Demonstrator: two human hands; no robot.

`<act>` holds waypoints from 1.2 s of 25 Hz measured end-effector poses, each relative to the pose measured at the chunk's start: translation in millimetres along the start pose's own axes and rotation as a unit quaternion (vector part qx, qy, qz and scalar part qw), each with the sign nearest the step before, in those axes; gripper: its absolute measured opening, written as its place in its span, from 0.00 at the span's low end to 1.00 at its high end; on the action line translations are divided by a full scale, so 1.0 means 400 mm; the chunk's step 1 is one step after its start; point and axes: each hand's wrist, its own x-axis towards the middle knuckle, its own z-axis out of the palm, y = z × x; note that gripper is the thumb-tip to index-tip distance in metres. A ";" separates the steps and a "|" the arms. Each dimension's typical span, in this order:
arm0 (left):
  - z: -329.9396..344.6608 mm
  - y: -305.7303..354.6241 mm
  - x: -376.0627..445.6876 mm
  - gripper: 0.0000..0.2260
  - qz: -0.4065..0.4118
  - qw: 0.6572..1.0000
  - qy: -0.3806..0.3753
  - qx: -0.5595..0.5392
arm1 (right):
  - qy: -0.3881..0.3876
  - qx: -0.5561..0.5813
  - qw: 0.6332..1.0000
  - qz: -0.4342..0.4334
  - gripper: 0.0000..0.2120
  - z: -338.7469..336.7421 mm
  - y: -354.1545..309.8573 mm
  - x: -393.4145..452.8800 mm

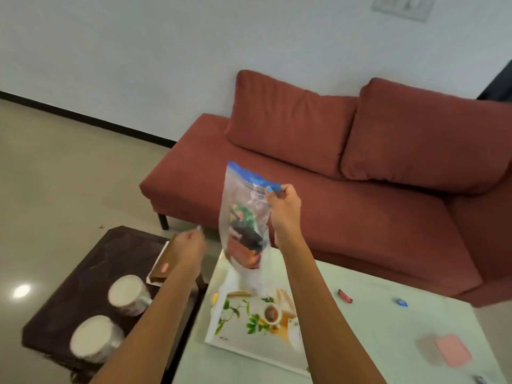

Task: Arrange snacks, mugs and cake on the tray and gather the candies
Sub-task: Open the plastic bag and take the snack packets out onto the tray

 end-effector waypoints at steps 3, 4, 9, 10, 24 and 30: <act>0.178 0.065 -0.087 0.25 0.055 0.996 -0.063 0.017 | -0.017 -0.147 0.986 -0.080 0.14 -0.111 0.024 -0.044; 0.229 0.078 -0.105 0.31 0.063 0.993 -0.077 0.070 | -0.036 -0.181 0.977 -0.104 0.14 -0.142 0.032 -0.058; 0.358 0.026 -0.168 0.17 0.059 0.964 -0.101 0.240 | -0.143 -0.329 0.926 -0.119 0.07 -0.300 0.073 -0.120; 0.367 0.000 -0.174 0.15 0.064 0.956 -0.102 0.266 | -0.163 -0.302 0.935 -0.088 0.07 -0.334 0.082 -0.128; 0.329 -0.181 -0.352 0.08 0.148 0.913 -0.094 0.368 | 0.016 -0.025 0.950 0.311 0.17 -0.380 0.173 -0.145; 0.296 -0.201 -0.344 0.08 0.076 0.936 -0.117 0.322 | 0.033 -0.018 0.945 0.326 0.12 -0.372 0.203 -0.166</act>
